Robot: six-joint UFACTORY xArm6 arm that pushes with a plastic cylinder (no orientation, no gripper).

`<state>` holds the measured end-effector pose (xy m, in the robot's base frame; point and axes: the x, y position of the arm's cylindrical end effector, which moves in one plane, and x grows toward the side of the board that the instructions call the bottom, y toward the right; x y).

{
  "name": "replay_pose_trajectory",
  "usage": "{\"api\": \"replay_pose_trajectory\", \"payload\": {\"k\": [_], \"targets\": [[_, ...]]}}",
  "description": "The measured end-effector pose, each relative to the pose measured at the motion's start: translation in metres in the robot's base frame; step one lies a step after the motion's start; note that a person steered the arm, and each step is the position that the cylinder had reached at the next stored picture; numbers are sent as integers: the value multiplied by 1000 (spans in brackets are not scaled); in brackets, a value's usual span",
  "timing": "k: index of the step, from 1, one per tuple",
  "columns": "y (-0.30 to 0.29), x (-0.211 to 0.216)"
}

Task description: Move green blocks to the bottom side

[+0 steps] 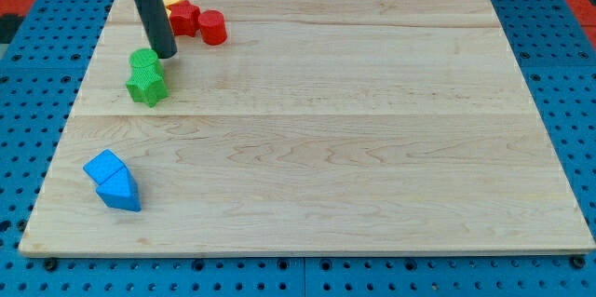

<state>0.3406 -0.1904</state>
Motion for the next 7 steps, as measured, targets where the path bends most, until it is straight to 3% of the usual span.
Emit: {"api": "replay_pose_trajectory", "payload": {"k": [1,3,5,7], "targets": [[1,7],[-41,-21],[-34,28],[-6,45]]}}
